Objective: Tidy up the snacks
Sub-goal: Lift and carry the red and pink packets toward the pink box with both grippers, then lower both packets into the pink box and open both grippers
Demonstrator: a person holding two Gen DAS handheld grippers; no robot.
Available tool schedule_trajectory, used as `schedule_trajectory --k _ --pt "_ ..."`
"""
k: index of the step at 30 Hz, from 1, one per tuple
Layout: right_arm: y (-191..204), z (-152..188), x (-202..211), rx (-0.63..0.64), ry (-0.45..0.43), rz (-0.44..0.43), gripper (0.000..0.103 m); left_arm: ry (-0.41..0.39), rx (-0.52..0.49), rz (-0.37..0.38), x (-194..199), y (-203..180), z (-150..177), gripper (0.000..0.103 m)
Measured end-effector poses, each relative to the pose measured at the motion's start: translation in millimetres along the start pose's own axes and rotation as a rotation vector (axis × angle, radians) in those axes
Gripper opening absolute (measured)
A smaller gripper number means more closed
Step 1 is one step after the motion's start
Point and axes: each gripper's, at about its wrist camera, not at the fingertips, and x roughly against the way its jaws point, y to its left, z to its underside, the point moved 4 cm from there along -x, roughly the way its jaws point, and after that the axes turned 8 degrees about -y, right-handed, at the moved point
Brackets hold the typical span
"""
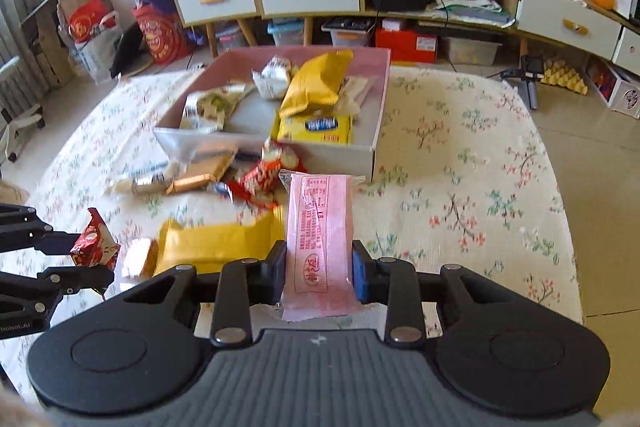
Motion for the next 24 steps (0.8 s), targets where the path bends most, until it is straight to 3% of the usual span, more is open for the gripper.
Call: schedule_trajectory --k 10,16,24 --pt "22.6 -37.3 -26.3 -0.037 -0.037 -0.052 0.029 -0.041 0.070 -0.089 -22.9 36.0 -44.2 0.026" --pt "35.5 -56.8 -53.5 -0.085 -0.055 -0.111 0.029 -0.047 0.129 -0.139 -55.6 74.0 -75.4 0.027" --pt "34.9 -69.1 -87.8 -0.113 -0.043 -0.127 0.029 -0.053 0.148 -0.182 -105.2 106.9 -100.3 0.027"
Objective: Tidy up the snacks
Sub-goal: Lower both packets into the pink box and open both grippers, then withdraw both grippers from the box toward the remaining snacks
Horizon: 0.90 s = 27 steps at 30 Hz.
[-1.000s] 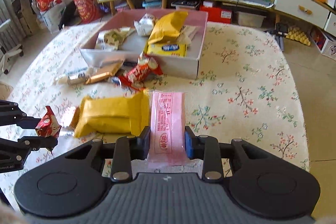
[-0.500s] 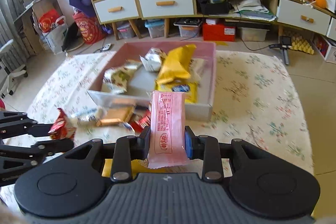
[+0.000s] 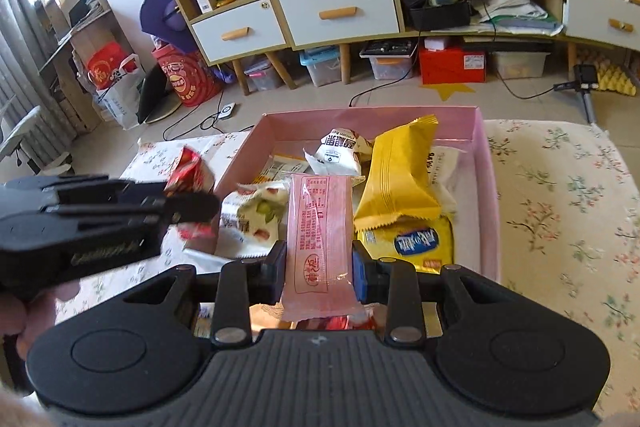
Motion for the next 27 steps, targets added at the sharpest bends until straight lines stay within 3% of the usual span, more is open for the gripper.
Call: schedule_trajectory --k 9,15,18,20,27 --pt "1.9 0.0 -23.9 0.006 0.021 -0.016 0.029 -0.005 0.030 -0.061 -40.8 12.8 -5.8 0.027" --pt "4.3 3.4 -28.6 0.038 0.024 -0.011 0.030 -0.015 0.068 -0.056 -47.0 18.4 -2.3 0.032" --pt "3.7 1.5 -25.1 0.047 0.010 0.010 0.039 -0.020 0.089 -0.035 -44.9 19.5 -0.7 0.039" --pt "3.2 -0.3 -20.3 0.041 0.000 0.014 0.052 -0.029 0.093 -0.033 -41.9 19.1 -0.4 0.049" --pt "4.7 -2.1 -10.1 0.084 -0.006 0.044 0.067 -0.041 0.085 -0.023 -25.2 14.4 1.2 0.064"
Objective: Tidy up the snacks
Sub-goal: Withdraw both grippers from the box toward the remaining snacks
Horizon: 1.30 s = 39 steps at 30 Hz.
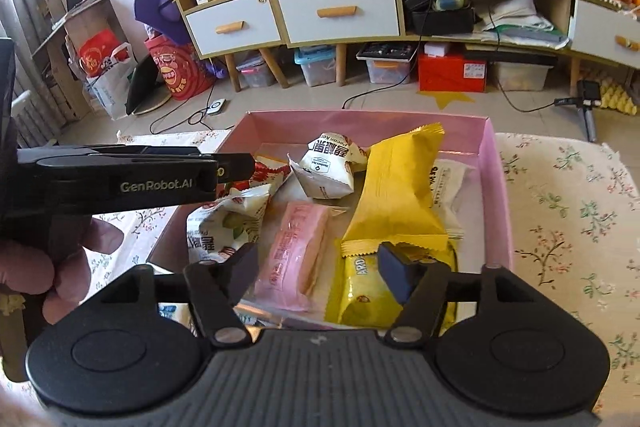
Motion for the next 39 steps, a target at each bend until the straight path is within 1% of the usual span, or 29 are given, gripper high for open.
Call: schedule_trajectory --k 2,5,11,14,17,22,24,31,34,39 --pt "0.8 0.3 4.3 0.010 0.002 0.007 0.070 0.000 0.000 0.001 6.9 -0.4 1.6 0.067" --pt "1.1 0.1 10.6 0.016 0.006 0.013 0.073 0.003 0.004 0.002 18.2 -0.9 4.3 0.068" --pt "1.5 2.4 28.4 0.035 0.007 0.032 0.081 0.005 0.008 0.004 46.6 -1.5 14.0 0.077" --pt "0.0 6.0 39.1 0.034 0.006 0.041 0.086 0.007 0.005 0.006 62.2 -2.6 20.0 0.081" --pt "-1.8 10.7 48.0 0.027 0.007 0.048 0.089 0.011 0.005 0.010 76.7 -4.2 26.2 0.083" --pt "-2.2 17.0 62.5 0.019 0.007 0.066 0.093 0.022 0.007 0.011 99.5 -5.8 36.8 0.086" --pt "-2.4 19.2 68.8 0.019 0.004 0.070 0.095 0.024 0.005 0.010 107.7 -6.6 41.2 0.090" --pt "2.9 31.2 84.8 0.048 -0.006 0.083 0.100 0.049 -0.001 0.015 132.8 -12.1 60.2 0.096" --pt "3.6 37.5 88.8 0.049 -0.010 0.082 0.102 0.062 -0.004 0.016 140.0 -14.4 69.4 0.098" --pt "6.5 47.7 91.2 0.060 -0.011 0.088 0.103 0.086 -0.016 0.005 145.2 -16.7 87.0 0.100"
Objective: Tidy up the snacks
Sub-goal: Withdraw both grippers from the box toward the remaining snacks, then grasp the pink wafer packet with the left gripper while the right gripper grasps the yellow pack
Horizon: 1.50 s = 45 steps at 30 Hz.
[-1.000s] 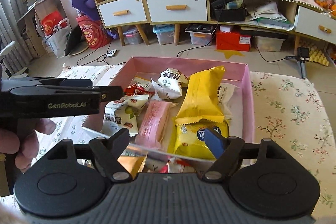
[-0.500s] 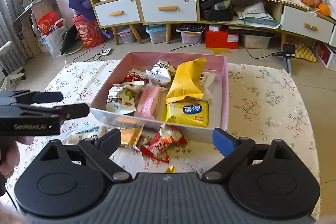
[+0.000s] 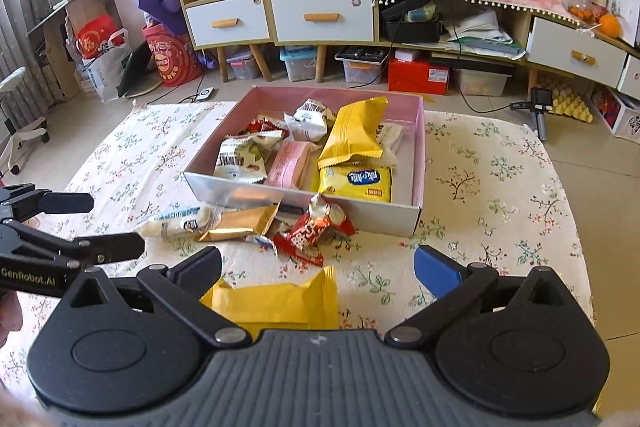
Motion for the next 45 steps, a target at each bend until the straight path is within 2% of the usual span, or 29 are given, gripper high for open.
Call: schedule_trajectory --k 5,9,14,23,31,38,43,45 --pt "3.0 11.9 0.7 0.024 -0.005 0.003 0.103 0.040 -0.032 0.011 0.0 -0.1 17.7 0.100" --pt "9.7 23.7 0.2 0.071 -0.002 -0.006 0.103 0.025 -0.092 0.017 4.9 0.7 27.2 0.101" --pt "17.6 40.3 0.2 0.165 -0.026 -0.030 0.103 0.031 -0.139 0.059 5.5 3.0 41.6 0.101" --pt "17.7 54.9 2.4 0.233 -0.036 -0.069 0.103 0.027 -0.204 0.124 1.0 6.9 63.9 0.101" --pt "24.8 63.2 -3.9 0.419 -0.045 -0.100 0.103 0.022 -0.274 0.190 -11.4 -9.4 70.9 0.101" --pt "38.7 61.8 -14.5 0.592 -0.048 -0.130 0.103 0.036 -0.378 0.214 -24.9 -25.3 70.9 0.099" --pt "47.9 62.8 -24.3 0.664 -0.027 -0.174 0.102 0.046 -0.381 0.228 -33.4 -28.8 64.7 0.091" --pt "52.2 64.3 -29.3 0.700 -0.014 -0.184 0.101 0.050 -0.380 0.242 -35.9 -31.3 61.7 0.083"
